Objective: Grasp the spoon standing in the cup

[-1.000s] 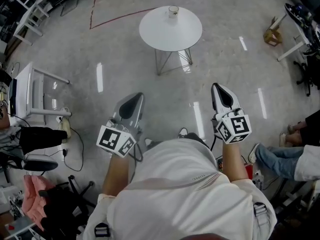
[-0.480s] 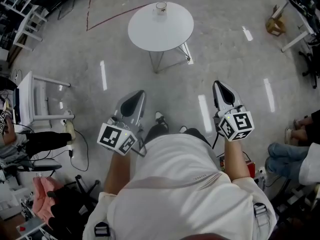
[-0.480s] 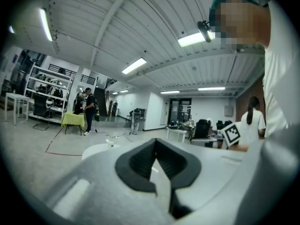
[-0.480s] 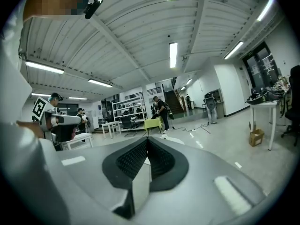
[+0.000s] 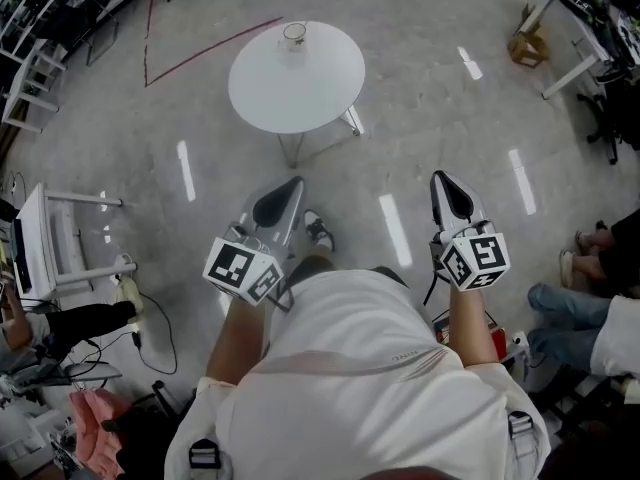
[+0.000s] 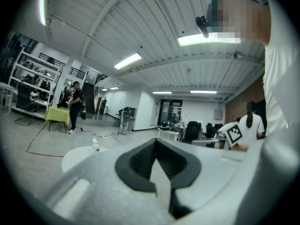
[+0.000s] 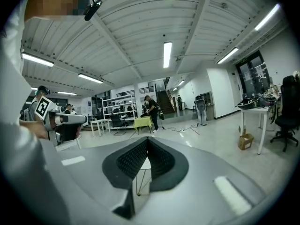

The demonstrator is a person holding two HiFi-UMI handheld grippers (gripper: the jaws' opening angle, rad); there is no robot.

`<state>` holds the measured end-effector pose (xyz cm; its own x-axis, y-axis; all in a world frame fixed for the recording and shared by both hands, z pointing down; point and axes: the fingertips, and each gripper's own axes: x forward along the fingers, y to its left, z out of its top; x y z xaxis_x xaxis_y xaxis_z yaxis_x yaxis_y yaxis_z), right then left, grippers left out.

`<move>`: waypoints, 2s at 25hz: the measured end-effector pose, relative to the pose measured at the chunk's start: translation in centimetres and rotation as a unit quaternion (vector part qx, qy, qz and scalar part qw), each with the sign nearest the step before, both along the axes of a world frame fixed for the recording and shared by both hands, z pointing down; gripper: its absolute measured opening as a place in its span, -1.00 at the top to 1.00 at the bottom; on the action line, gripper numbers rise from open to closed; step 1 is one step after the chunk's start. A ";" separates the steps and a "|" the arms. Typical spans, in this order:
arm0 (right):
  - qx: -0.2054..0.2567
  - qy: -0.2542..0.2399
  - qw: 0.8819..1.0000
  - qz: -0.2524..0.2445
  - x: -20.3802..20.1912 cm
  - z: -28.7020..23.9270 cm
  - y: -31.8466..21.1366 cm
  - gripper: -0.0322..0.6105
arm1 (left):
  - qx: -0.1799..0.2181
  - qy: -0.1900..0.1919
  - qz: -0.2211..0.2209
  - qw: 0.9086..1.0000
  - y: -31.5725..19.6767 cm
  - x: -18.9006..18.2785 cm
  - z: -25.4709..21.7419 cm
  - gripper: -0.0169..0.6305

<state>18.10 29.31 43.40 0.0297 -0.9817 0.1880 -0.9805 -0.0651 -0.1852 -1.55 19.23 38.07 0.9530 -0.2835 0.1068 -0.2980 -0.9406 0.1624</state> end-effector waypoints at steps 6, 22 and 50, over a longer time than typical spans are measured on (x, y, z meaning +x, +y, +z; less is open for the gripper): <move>-0.005 0.021 1.000 -0.022 0.1 -1.9 -12.0 0.89 | -0.002 0.008 0.000 1.000 -10.5 0.9 -0.9 0.94; -0.082 0.061 0.987 -0.121 -6.1 -0.8 -45.0 0.89 | -0.059 0.052 -0.061 0.995 -40.8 -4.7 1.1 0.94; -0.229 -0.065 0.940 -0.243 16.9 10.3 -76.2 0.52 | -0.071 0.005 -0.213 0.974 -62.5 17.5 2.4 0.94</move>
